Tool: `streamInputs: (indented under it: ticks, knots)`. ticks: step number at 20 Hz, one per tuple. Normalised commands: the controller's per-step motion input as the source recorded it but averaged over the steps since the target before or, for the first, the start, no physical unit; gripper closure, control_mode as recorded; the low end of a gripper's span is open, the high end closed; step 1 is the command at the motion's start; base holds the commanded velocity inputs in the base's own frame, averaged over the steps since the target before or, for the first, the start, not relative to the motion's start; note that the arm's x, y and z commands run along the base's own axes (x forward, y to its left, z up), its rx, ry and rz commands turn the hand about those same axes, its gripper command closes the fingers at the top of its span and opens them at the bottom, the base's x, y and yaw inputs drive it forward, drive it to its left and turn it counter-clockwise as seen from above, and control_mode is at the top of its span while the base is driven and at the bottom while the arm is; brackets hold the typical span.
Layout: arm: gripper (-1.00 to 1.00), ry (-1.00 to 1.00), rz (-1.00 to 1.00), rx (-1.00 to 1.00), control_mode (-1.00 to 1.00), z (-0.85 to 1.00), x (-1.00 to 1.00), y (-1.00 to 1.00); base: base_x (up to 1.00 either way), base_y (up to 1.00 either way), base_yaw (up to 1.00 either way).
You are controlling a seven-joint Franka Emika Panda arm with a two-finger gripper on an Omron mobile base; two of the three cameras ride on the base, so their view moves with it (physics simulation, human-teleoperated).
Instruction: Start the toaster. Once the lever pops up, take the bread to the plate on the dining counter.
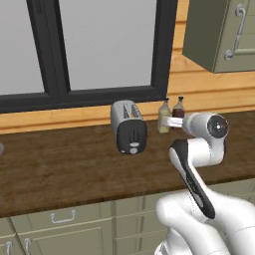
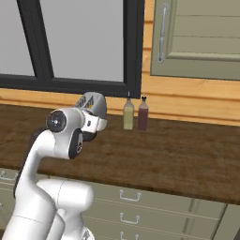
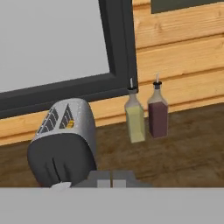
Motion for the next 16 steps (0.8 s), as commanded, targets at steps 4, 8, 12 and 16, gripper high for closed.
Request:
streamInputs:
  ticks: [4,8,12,16]
  knots:
    - [1.00,0.22,0.02,0.42,-1.00,0.43,0.00,-0.39,0.00,0.00,0.00]
    - [-1.00,0.04,0.00,0.08,-1.00,0.00,0.03,0.00,0.00,0.00,0.00]
    - [-1.00,0.00,0.00,0.00,-1.00,0.00,0.00,0.00,0.00,0.00,0.00]
    - [-1.00,0.00,0.00,0.00,-1.00,0.00,0.00,0.00,0.00,0.00,0.00]
